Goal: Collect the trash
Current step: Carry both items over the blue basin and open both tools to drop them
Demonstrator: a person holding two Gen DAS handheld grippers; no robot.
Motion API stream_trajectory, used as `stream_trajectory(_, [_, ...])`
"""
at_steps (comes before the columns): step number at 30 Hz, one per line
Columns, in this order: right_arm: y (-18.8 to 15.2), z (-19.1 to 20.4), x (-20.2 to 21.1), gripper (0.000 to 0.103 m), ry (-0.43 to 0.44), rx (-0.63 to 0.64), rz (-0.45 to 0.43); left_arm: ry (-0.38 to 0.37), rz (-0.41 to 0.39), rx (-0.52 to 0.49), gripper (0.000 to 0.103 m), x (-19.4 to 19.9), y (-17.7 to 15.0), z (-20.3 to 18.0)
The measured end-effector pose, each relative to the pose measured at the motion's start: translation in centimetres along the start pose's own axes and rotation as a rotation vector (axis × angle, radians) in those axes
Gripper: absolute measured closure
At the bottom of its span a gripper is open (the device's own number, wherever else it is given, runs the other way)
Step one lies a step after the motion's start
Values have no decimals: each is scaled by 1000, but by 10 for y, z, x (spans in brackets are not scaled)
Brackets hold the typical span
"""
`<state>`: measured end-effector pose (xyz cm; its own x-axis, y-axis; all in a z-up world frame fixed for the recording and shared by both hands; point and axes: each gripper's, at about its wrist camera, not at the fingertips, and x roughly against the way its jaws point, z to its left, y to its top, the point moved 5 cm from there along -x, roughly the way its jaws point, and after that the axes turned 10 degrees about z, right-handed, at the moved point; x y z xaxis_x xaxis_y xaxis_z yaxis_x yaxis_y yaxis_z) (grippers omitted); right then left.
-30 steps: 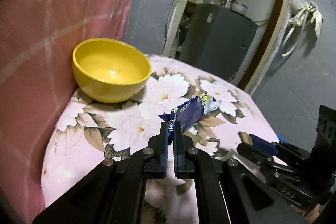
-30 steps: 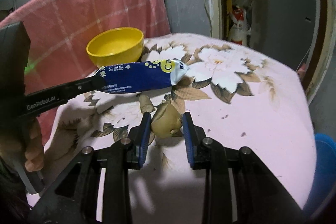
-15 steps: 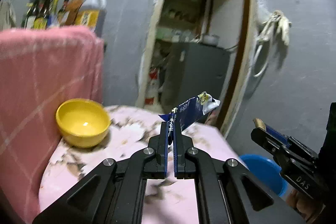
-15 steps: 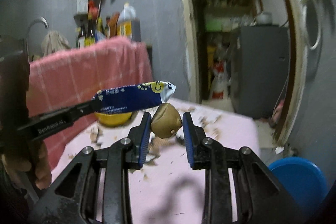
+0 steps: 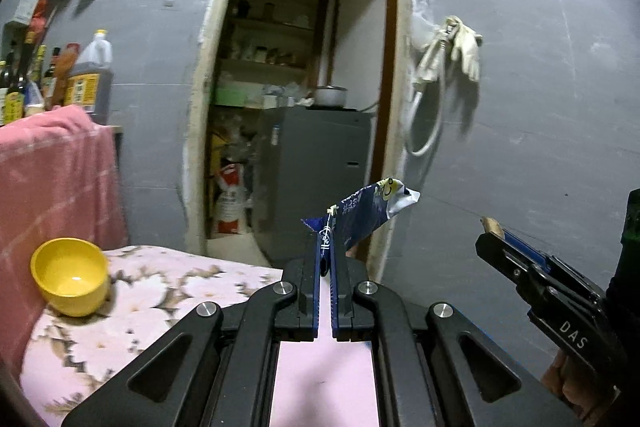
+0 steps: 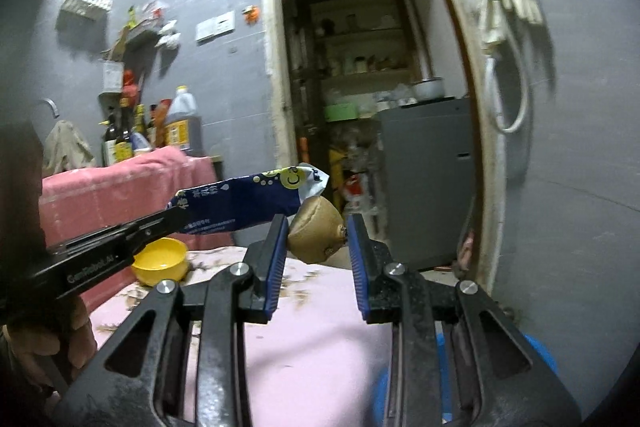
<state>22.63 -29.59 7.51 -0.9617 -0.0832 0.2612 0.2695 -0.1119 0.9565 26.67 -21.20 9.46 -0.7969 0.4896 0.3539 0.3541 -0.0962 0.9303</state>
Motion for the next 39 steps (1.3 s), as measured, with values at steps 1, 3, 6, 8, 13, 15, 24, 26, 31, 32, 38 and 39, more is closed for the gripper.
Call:
stream_trajectory(1, [-1,-8,2,65,-11,-7,0,-7,3,-4,101,-3,0,-4])
stream_trajectory(3, [-5,-26,9,65,-33,-20,3,-22,16,-14,101,-13,-1,-17])
stream_trajectory(6, [-14,-50,14,65,-66,-42,12,-44,42,-34,101,-30,-3,-37])
stream_trajectory(8, [-20,-66,16,65,-84,-60,22,-56,57,-45,101,-39,-7,-48])
stream_trajectory(13, [-36,-96,16,65,-116,-101,53,-79,104,-73,101,-62,-18,-72])
stream_trajectory(15, [-41,-104,14,65,-124,-112,64,-83,124,-83,101,-70,-23,-81])
stream_trajectory(24, [-72,-132,0,65,-140,-164,134,-101,294,-63,101,-119,-54,-94])
stream_trajectory(26, [-80,-138,-5,65,-142,-174,156,-106,325,-54,101,-127,-60,-93])
stream_trajectory(31, [-95,-147,-16,65,-146,-196,198,-117,385,-54,101,-143,-72,-95])
stream_trajectory(32, [-97,-149,-18,65,-147,-200,204,-121,398,-56,101,-146,-75,-96])
stream_trajectory(38, [-112,-160,-26,64,-158,-226,246,-127,451,-71,101,-160,-89,-102])
stream_trajectory(39, [-113,-161,-27,64,-159,-228,250,-127,459,-74,101,-162,-91,-103])
